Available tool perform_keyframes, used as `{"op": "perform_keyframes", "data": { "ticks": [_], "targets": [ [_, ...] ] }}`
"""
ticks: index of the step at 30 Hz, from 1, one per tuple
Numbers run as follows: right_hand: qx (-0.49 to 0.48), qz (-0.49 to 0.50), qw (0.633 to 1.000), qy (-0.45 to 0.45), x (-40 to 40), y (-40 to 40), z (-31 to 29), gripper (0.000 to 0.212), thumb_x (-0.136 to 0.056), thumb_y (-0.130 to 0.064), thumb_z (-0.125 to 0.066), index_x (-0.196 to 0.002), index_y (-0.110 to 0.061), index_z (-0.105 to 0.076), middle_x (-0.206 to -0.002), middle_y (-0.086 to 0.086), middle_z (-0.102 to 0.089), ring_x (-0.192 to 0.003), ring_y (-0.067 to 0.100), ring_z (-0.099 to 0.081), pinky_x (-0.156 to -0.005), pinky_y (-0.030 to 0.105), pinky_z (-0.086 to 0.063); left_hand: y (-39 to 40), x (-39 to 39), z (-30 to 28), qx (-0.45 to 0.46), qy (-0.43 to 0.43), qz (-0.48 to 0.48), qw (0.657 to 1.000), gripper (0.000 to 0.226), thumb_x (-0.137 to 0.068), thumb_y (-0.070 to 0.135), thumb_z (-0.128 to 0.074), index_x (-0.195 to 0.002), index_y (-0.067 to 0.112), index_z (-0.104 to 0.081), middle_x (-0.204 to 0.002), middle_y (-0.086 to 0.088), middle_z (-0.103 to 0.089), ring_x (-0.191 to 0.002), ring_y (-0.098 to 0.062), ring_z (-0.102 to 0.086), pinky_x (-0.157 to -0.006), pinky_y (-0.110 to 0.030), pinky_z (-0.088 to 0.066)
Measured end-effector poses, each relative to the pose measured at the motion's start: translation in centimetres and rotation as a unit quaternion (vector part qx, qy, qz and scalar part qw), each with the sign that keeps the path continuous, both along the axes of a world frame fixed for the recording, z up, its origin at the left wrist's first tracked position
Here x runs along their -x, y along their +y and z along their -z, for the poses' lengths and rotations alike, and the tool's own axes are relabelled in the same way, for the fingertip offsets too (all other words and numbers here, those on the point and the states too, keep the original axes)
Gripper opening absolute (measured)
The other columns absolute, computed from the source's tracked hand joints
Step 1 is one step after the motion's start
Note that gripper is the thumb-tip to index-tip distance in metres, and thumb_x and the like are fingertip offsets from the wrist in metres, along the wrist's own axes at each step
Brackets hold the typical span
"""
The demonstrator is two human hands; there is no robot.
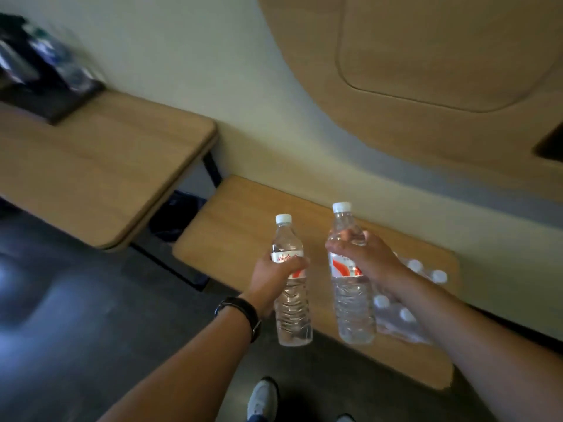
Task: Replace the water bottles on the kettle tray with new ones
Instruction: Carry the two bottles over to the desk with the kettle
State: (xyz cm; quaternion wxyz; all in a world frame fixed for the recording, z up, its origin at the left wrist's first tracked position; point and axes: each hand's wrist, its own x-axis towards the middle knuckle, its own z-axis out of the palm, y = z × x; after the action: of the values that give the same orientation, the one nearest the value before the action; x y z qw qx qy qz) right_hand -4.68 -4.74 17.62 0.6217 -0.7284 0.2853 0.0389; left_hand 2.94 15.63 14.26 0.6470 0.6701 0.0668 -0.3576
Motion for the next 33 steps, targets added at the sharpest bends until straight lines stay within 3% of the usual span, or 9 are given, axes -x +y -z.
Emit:
{"op": "perform_keyframes", "data": {
  "ticks": [6, 8, 11, 16, 23, 25, 27, 29, 33],
  "targets": [
    [0.004, -0.126, 0.991, -0.050, -8.6, 13.1, -6.6, 0.043, -0.062, -0.062, -0.077, -0.080, -0.027, -0.058, -0.077, -0.012, -0.077, -0.066, 0.006, -0.075, -0.053, 0.020, -0.052, 13.6, -4.3, -7.7, 0.037, -0.063, -0.089, 0.993, 0.047, -0.073, 0.021, -0.087, -0.113, 0.013, -0.063, -0.085, -0.005, -0.080, -0.075, -0.024, -0.079, -0.061, -0.031, -0.061],
    [0.003, -0.173, 0.983, -0.068, -11.7, 18.1, -8.9, 0.038, -0.072, -0.054, -0.079, -0.082, -0.023, -0.060, -0.079, -0.009, -0.078, -0.067, 0.011, -0.076, -0.054, 0.023, -0.055, 18.4, -6.0, -10.2, 0.043, -0.090, -0.121, 0.988, 0.050, -0.070, 0.030, -0.087, -0.113, 0.014, -0.064, -0.088, -0.005, -0.080, -0.078, -0.025, -0.079, -0.064, -0.032, -0.061],
    [0.005, -0.221, 0.970, -0.099, -16.2, 26.2, -12.2, 0.038, -0.079, -0.047, -0.079, -0.095, -0.015, -0.067, -0.078, -0.014, -0.078, -0.065, 0.006, -0.075, -0.049, 0.014, -0.053, 26.3, -8.8, -13.7, 0.031, -0.126, -0.178, 0.976, 0.059, -0.066, 0.047, -0.084, -0.113, 0.017, -0.066, -0.090, -0.005, -0.080, -0.080, -0.023, -0.079, -0.067, -0.034, -0.060],
    [0.000, -0.287, 0.948, -0.134, -22.8, 39.4, -16.0, 0.050, -0.072, -0.057, -0.079, -0.102, -0.019, -0.068, -0.088, -0.002, -0.080, -0.076, 0.015, -0.077, -0.069, 0.033, -0.058, 39.4, -13.2, -17.9, 0.025, -0.194, -0.229, 0.953, 0.052, -0.070, 0.046, -0.083, -0.114, 0.020, -0.068, -0.100, -0.006, -0.080, -0.089, -0.024, -0.079, -0.073, -0.036, -0.061],
    [-0.059, -0.337, 0.926, -0.159, -31.1, 54.1, -18.6, 0.045, -0.065, -0.063, -0.078, -0.099, -0.034, -0.068, -0.094, -0.002, -0.080, -0.080, 0.018, -0.078, -0.069, 0.037, -0.059, 53.4, -18.7, -21.7, 0.009, -0.224, -0.280, 0.934, 0.062, -0.066, 0.049, -0.085, -0.117, 0.021, -0.064, -0.107, -0.009, -0.078, -0.094, -0.028, -0.077, -0.088, -0.052, -0.060],
    [-0.074, -0.354, 0.917, -0.166, -33.7, 57.4, -18.8, 0.037, -0.065, -0.065, -0.077, -0.093, -0.041, -0.069, -0.093, -0.005, -0.079, -0.079, 0.018, -0.078, -0.065, 0.033, -0.059, 56.3, -20.8, -22.0, 0.010, -0.226, -0.290, 0.930, 0.064, -0.066, 0.049, -0.086, -0.118, 0.019, -0.064, -0.105, -0.010, -0.078, -0.093, -0.029, -0.078, -0.086, -0.049, -0.061],
    [-0.083, -0.374, 0.907, -0.175, -36.5, 60.5, -18.9, 0.044, -0.065, -0.068, -0.077, -0.096, -0.038, -0.069, -0.094, -0.004, -0.079, -0.081, 0.019, -0.078, -0.063, 0.030, -0.060, 59.0, -23.2, -21.9, 0.015, -0.226, -0.298, 0.927, 0.069, -0.064, 0.050, -0.090, -0.118, 0.016, -0.064, -0.104, -0.012, -0.079, -0.093, -0.031, -0.078, -0.084, -0.048, -0.061],
    [-0.093, -0.382, 0.902, -0.180, -39.6, 63.4, -18.6, 0.061, -0.064, -0.069, -0.079, -0.108, -0.029, -0.067, -0.099, 0.002, -0.079, -0.084, 0.022, -0.078, -0.067, 0.035, -0.061, 61.5, -26.1, -21.8, 0.015, -0.226, -0.301, 0.927, 0.076, -0.060, 0.052, -0.092, -0.118, 0.014, -0.064, -0.103, -0.012, -0.079, -0.093, -0.032, -0.078, -0.081, -0.045, -0.062],
    [-0.112, -0.385, 0.898, -0.178, -46.7, 68.6, -17.9, 0.076, -0.063, -0.066, -0.081, -0.120, -0.021, -0.062, -0.107, 0.009, -0.076, -0.089, 0.027, -0.077, -0.080, 0.048, -0.061, 66.4, -32.7, -21.8, -0.001, -0.239, -0.303, 0.923, 0.068, -0.067, 0.049, -0.089, -0.119, 0.013, -0.065, -0.099, -0.006, -0.081, -0.086, -0.022, -0.079, -0.066, -0.024, -0.060]
  ]
}}
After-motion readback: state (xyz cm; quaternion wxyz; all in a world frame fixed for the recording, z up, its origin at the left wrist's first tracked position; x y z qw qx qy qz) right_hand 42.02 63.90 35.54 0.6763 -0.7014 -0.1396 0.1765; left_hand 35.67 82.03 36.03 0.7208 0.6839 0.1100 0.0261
